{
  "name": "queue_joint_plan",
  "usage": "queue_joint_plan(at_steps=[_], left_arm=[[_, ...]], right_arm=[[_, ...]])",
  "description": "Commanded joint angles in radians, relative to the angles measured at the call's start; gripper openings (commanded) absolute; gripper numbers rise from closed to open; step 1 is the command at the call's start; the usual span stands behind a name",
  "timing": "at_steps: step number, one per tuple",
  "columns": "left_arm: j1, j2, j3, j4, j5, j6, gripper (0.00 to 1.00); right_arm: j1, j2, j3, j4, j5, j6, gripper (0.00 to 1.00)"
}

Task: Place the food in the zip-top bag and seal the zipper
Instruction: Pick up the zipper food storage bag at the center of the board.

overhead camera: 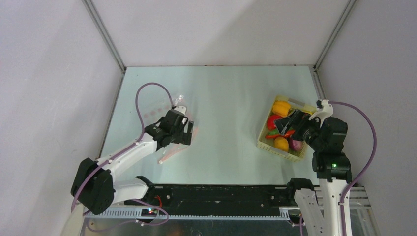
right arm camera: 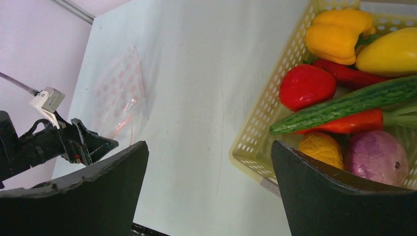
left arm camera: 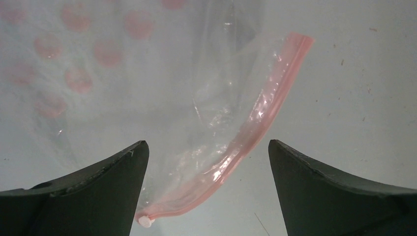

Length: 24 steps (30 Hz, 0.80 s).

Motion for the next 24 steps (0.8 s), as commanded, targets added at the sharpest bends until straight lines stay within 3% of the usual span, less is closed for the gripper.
queue_joint_plan(at_steps=[1, 6, 10, 12, 13, 14, 15, 17, 24], left_arm=[[-0.02, 0.024, -0.014, 0.039, 0.004, 0.037, 0.98], [-0.021, 0.135, 0.037, -0.023, -0.11, 0.019, 0.96], [-0.02, 0.222, 0.086, -0.071, -0.185, -0.007, 0.78], [-0.022, 0.251, 0.104, -0.085, -0.217, -0.019, 0.58], [-0.023, 0.254, 0.109, -0.094, -0.228, -0.029, 0.42], [-0.024, 0.254, 0.119, -0.098, -0.245, -0.034, 0.34], [-0.028, 0.25, 0.124, -0.103, -0.251, -0.046, 0.19], [-0.035, 0.232, 0.136, -0.102, -0.259, -0.056, 0.03], [-0.057, 0.125, 0.183, -0.105, -0.2, -0.144, 0.0]], right_arm=[[-0.004, 0.007, -0.009, 0.048, -0.033, -0.023, 1.0], [-0.004, 0.005, -0.009, 0.046, -0.043, -0.028, 1.0], [-0.004, 0.002, -0.009, 0.047, -0.046, -0.028, 1.0], [-0.004, 0.0, -0.009, 0.048, -0.049, -0.028, 1.0], [-0.004, 0.0, -0.009, 0.048, -0.049, -0.027, 1.0], [-0.004, -0.001, -0.009, 0.049, -0.052, -0.027, 1.0], [-0.004, -0.003, -0.009, 0.049, -0.054, -0.024, 1.0], [-0.004, -0.006, -0.009, 0.051, -0.059, -0.021, 1.0], [-0.003, -0.019, -0.009, 0.044, -0.072, -0.006, 1.0]])
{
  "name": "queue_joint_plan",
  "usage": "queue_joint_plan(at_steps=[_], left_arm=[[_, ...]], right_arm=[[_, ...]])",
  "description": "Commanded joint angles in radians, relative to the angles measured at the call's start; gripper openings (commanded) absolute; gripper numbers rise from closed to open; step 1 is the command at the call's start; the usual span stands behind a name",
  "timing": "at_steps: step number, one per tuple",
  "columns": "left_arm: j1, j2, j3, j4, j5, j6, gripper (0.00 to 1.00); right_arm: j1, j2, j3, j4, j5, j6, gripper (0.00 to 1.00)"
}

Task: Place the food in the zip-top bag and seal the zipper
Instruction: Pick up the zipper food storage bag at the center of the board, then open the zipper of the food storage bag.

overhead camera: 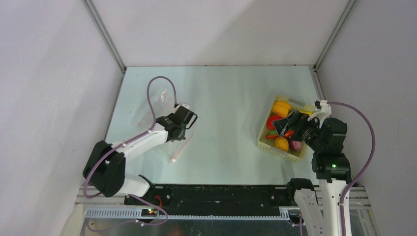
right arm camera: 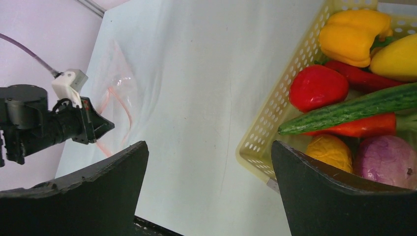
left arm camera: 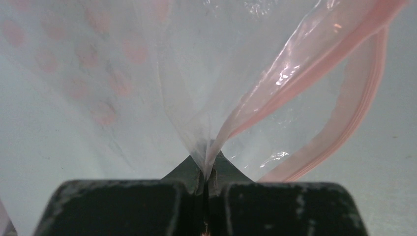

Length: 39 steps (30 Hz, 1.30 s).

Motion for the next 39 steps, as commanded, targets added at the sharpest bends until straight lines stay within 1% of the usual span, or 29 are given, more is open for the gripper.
queue_joint_plan(at_steps=[1, 4, 7, 8, 9, 10, 11, 12, 13, 14, 15, 16, 17, 18, 19, 20, 21, 24, 26, 28, 30, 32, 33, 34, 35, 36, 37, 38, 39], left_arm=[[-0.029, -0.101, 0.069, -0.004, 0.049, -0.093, 0.0], [-0.05, -0.176, 0.088, 0.016, 0.132, -0.194, 0.0], [-0.06, -0.224, 0.08, 0.065, 0.283, -0.267, 0.0], [-0.063, -0.237, 0.081, 0.073, 0.302, -0.303, 0.0], [-0.065, -0.244, 0.086, 0.073, 0.323, -0.32, 0.0], [-0.073, -0.246, 0.089, 0.073, 0.331, -0.352, 0.0], [-0.078, -0.246, 0.101, 0.07, 0.341, -0.372, 0.0], [-0.093, -0.244, 0.109, 0.054, 0.339, -0.383, 0.0], [-0.101, -0.24, 0.129, 0.025, 0.321, -0.403, 0.0], [-0.119, -0.237, 0.142, 0.01, 0.301, -0.413, 0.0], [-0.129, -0.232, 0.164, -0.011, 0.297, -0.43, 0.0], [-0.151, -0.23, 0.172, -0.014, 0.3, -0.436, 0.0], [-0.162, -0.224, 0.186, -0.013, 0.3, -0.45, 0.0], [-0.185, -0.223, 0.19, -0.011, 0.301, -0.458, 0.0], [-0.196, -0.219, 0.199, -0.011, 0.301, -0.467, 0.0], [-0.216, -0.217, 0.205, -0.016, 0.291, -0.473, 0.0], [-0.225, -0.212, 0.215, -0.027, 0.283, -0.488, 0.0], [-0.259, -0.194, 0.239, -0.047, 0.284, -0.497, 0.0], [-0.278, -0.188, 0.25, -0.065, 0.282, -0.493, 0.0], [-0.297, -0.188, 0.263, -0.084, 0.273, -0.49, 0.0], [-0.313, -0.198, 0.267, -0.088, 0.266, -0.49, 0.0], [-0.323, -0.211, 0.265, -0.088, 0.268, -0.49, 0.0], [-0.328, -0.216, 0.265, -0.094, 0.266, -0.49, 0.0], [-0.329, -0.228, 0.266, -0.097, 0.263, -0.49, 0.0], [-0.331, -0.235, 0.266, -0.109, 0.252, -0.489, 0.0], [-0.331, -0.25, 0.269, -0.131, 0.243, -0.485, 0.0], [-0.331, -0.258, 0.273, -0.148, 0.217, -0.484, 0.0], [-0.332, -0.276, 0.28, -0.182, 0.202, -0.481, 0.0], [-0.332, -0.285, 0.286, -0.204, 0.163, -0.479, 0.0]], right_arm=[[-0.002, -0.014, 0.003, 0.03, -0.041, 0.005, 1.0], [0.013, 0.0, 0.003, 0.027, -0.115, 0.005, 1.0], [0.055, 0.028, 0.003, 0.033, -0.203, 0.021, 1.0], [0.102, 0.042, 0.003, 0.045, -0.205, 0.042, 1.0], [0.131, 0.047, 0.003, 0.052, -0.168, 0.059, 1.0], [0.203, 0.055, -0.002, 0.078, -0.14, 0.092, 1.0], [0.288, 0.056, -0.011, 0.098, -0.071, 0.108, 1.0], [0.343, 0.057, -0.015, 0.146, 0.016, 0.14, 1.0], [0.45, 0.066, -0.023, 0.171, 0.058, 0.156, 1.0], [0.499, 0.075, -0.024, 0.219, 0.141, 0.182, 1.0], [0.592, 0.103, -0.025, 0.242, 0.183, 0.194, 1.0], [0.635, 0.119, -0.025, 0.29, 0.264, 0.217, 1.0], [0.724, 0.162, -0.023, 0.343, 0.31, 0.225, 1.0], [0.767, 0.184, -0.021, 0.359, 0.408, 0.241, 1.0], [0.85, 0.233, -0.014, 0.386, 0.467, 0.251, 1.0], [0.886, 0.258, -0.009, 0.401, 0.574, 0.274, 1.0], [0.95, 0.304, 0.0, 0.433, 0.615, 0.281, 1.0], [1.071, 0.412, 0.029, 0.482, 0.775, 0.29, 0.99], [1.108, 0.451, 0.057, 0.485, 0.871, 0.298, 0.96], [1.119, 0.499, 0.074, 0.467, 0.931, 0.333, 0.93], [1.12, 0.55, 0.079, 0.459, 0.946, 0.362, 0.89], [1.123, 0.581, 0.079, 0.45, 0.956, 0.388, 0.79], [1.124, 0.589, 0.079, 0.435, 0.97, 0.404, 0.64], [1.126, 0.599, 0.079, 0.426, 0.979, 0.412, 0.52], [1.127, 0.602, 0.079, 0.407, 0.996, 0.421, 0.34], [1.128, 0.606, 0.079, 0.398, 1.001, 0.423, 0.29], [1.128, 0.606, 0.079, 0.376, 1.011, 0.424, 0.19], [1.125, 0.605, 0.079, 0.352, 1.017, 0.424, 0.14], [1.115, 0.605, 0.079, 0.34, 1.02, 0.423, 0.05]])
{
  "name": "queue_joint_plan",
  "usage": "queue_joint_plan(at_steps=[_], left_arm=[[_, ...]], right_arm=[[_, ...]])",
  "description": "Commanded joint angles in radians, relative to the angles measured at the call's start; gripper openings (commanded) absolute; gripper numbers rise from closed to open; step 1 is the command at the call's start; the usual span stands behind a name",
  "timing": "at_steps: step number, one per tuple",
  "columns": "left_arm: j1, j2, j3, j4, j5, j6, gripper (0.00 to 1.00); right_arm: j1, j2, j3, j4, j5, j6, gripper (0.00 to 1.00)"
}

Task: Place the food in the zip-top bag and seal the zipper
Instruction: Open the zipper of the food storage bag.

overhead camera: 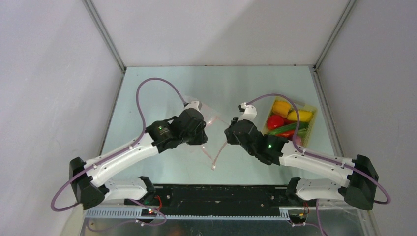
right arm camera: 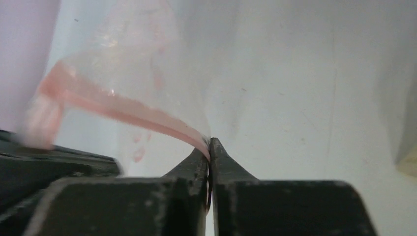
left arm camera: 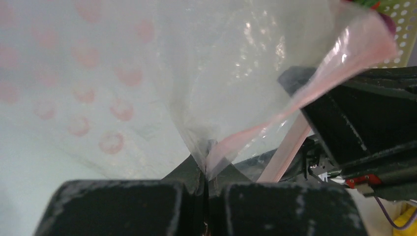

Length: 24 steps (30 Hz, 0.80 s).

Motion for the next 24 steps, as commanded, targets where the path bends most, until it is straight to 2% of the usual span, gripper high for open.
queue_joint_plan(at_steps=[1, 7, 12, 15, 18, 21, 24], left_arm=[[-0.003, -0.093, 0.076, -0.136, -0.126, -0.006, 0.0], [-0.002, -0.169, 0.15, -0.38, -0.358, -0.028, 0.0], [-0.002, -0.211, 0.179, -0.476, -0.419, -0.043, 0.02], [-0.002, -0.223, 0.176, -0.466, -0.422, -0.036, 0.04], [-0.003, -0.221, 0.141, -0.39, -0.378, 0.003, 0.06], [-0.002, -0.18, 0.122, -0.35, -0.332, 0.022, 0.06], [-0.003, -0.119, 0.147, -0.377, -0.357, 0.031, 0.06]], right_arm=[[-0.014, -0.004, 0.042, -0.079, 0.091, 0.037, 0.0], [-0.104, 0.0, 0.039, -0.179, 0.025, 0.015, 0.0], [-0.142, 0.011, 0.023, -0.151, -0.086, -0.038, 0.0], [-0.144, 0.027, 0.021, -0.123, -0.139, -0.077, 0.0], [-0.14, 0.048, 0.021, -0.073, -0.181, -0.112, 0.0], [-0.133, 0.063, 0.021, -0.037, -0.206, -0.131, 0.0], [-0.141, 0.07, 0.024, -0.03, -0.207, -0.133, 0.0]])
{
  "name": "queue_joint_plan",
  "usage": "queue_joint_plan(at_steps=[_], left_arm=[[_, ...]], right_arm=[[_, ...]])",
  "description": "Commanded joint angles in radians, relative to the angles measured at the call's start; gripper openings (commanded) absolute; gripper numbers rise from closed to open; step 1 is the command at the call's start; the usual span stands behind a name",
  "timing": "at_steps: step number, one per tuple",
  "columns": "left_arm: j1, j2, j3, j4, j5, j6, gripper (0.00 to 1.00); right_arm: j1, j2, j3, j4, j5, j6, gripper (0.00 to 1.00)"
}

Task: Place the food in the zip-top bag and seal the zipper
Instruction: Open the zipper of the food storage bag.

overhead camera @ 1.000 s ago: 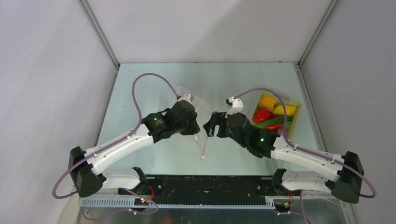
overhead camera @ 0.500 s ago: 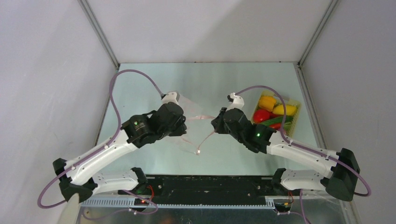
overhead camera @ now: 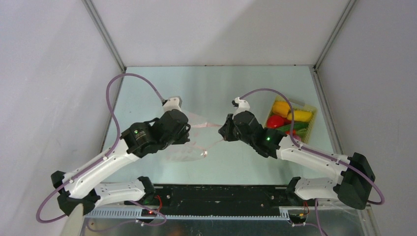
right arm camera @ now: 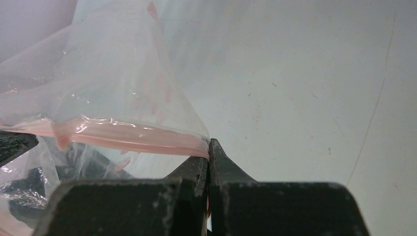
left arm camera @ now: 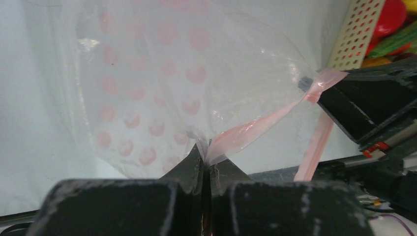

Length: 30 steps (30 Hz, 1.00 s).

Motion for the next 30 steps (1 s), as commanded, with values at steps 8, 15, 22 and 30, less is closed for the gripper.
queue_joint_plan(at_steps=[8, 15, 22, 30], left_arm=[[0.016, 0.185, 0.092, -0.216, -0.206, 0.06, 0.11], [0.015, 0.181, 0.017, -0.096, -0.104, 0.153, 0.09], [0.016, 0.16, 0.001, 0.054, -0.01, 0.161, 0.0], [0.017, 0.154, 0.063, 0.095, -0.072, 0.14, 0.0]], right_arm=[[-0.133, -0.016, -0.014, -0.111, 0.058, -0.178, 0.0], [-0.143, -0.069, -0.014, -0.117, 0.017, -0.347, 0.0], [-0.114, -0.099, -0.014, -0.055, -0.093, -0.349, 0.26], [-0.122, -0.32, 0.029, -0.12, -0.047, -0.279, 0.99]])
